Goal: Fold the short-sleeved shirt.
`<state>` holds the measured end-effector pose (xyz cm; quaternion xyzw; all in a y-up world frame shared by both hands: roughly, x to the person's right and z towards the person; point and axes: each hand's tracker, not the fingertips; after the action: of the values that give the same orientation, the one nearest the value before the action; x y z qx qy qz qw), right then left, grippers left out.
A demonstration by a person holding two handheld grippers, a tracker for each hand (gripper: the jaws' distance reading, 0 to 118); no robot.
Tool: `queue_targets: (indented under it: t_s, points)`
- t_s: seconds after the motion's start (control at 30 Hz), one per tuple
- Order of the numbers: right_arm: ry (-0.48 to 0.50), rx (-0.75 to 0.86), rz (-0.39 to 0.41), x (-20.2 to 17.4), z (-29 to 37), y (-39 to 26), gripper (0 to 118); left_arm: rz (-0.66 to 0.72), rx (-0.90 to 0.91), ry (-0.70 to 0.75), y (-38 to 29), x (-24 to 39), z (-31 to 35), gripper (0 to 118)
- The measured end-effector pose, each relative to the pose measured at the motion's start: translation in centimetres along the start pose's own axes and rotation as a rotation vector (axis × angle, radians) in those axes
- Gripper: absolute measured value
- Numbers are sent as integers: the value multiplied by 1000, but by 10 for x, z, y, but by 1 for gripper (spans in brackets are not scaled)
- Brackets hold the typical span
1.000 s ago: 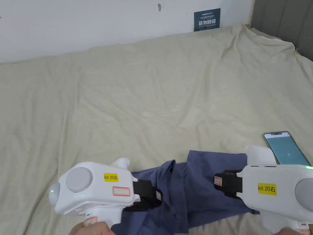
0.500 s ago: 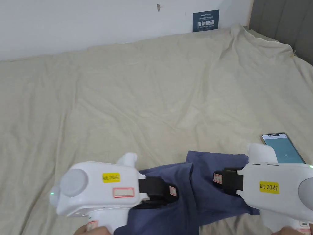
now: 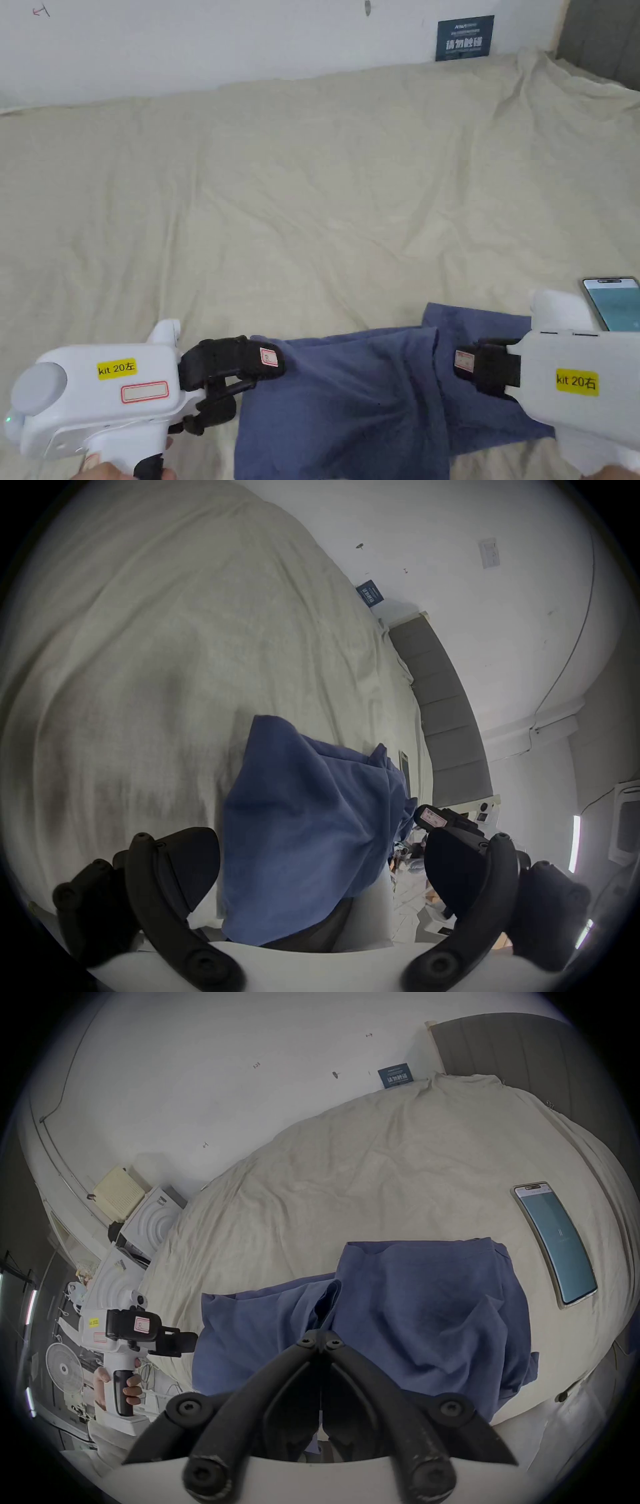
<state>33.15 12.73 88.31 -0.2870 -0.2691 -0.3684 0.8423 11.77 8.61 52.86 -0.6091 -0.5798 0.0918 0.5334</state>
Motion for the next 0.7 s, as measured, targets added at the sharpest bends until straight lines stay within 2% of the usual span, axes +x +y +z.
queue_targets:
  t_s: [0.07, 0.17, 0.2, 0.33, 0.37, 0.4, 0.47, 0.5, 0.53, 0.57, 0.63, 0.7]
  points:
    - [-3, -7, 4, -1, 0, -2, 0, 12, 15, -4, -6, 4, -5, 118]
    - [-13, -11, 7, -2, 0, -2, 0, 16, -66, 54, 4, -15, -23, 118]
    - [-15, -11, 6, -4, 0, -2, 0, 23, -51, 36, 4, -17, -25, 118]
    - [-21, -12, 7, -7, 0, 0, 0, 109, -93, -192, 18, -39, -36, 117]
    - [-22, -12, 10, -8, 0, 0, 0, 128, -104, -195, 18, -39, -44, 117]
    - [-22, -13, 11, -8, 0, 0, 0, 103, -102, -143, 10, -26, -50, 117]
    - [-22, -18, 13, -10, -1, 0, 0, 32, -119, -132, 8, -18, -55, 115]
    - [-23, -19, 15, -10, 0, 0, 0, 20, -129, -109, 7, -13, -52, 109]
    - [-27, -20, 17, -11, 0, 0, 0, 10, -94, -73, 19, -23, -46, 70]
    - [-26, -19, 18, -11, 0, 0, 0, 5, -76, -37, 23, -27, -44, 16]
    - [-21, -20, 15, -10, 0, 1, 0, 44, -84, 28, 30, -43, -47, 15]
    - [-23, -18, 18, -11, -1, 1, 0, 54, -108, -17, 20, -38, -44, 15]
